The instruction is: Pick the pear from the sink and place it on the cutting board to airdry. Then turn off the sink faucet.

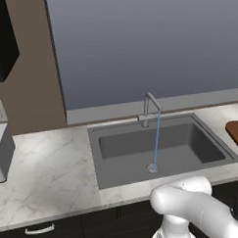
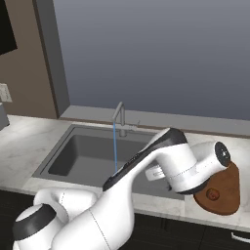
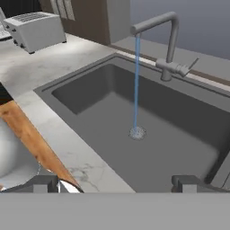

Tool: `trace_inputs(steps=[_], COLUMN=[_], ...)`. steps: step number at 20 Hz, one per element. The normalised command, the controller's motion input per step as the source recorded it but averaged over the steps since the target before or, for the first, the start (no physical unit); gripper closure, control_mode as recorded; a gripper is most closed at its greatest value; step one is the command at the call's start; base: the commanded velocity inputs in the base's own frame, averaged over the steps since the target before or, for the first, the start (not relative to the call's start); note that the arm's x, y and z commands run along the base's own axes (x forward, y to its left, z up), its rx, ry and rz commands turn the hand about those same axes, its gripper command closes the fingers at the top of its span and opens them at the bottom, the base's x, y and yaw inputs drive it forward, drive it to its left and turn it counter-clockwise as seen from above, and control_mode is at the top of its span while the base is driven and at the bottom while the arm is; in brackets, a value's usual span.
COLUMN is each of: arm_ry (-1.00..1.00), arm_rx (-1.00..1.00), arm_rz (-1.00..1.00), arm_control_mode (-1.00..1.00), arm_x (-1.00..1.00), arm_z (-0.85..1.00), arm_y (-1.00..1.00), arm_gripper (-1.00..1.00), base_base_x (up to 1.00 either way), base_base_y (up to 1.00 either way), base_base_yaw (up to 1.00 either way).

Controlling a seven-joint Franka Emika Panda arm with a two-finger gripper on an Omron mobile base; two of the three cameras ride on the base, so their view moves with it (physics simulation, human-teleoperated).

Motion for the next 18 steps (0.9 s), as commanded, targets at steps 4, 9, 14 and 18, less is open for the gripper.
trace_inputs(steps=[4,9,14,18], arm_ry=[-0.15,-0.05,0.0,0.0], arm_rx=[0.0,-0.01,0.02,0.06], arm_rz=[0.06,0.0,0.0,0.09], arm_control_mode=[-1.0,-1.0,-1.0,-1.0], arm_x=[0.02,0.2,0.46,0.38], arm_z=[0.0,0.0,0.0,0.0], arm_y=[0.48,0.25,0.3,0.04], arm_gripper=[-1.0,-1.0,-1.0,-1.0], base_base_x=[0.0,0.0,0.0,0.0], base_base_y=[0.0,0.0,0.0,0.0], base_base_yaw=[0.0,0.0,0.0,0.0])
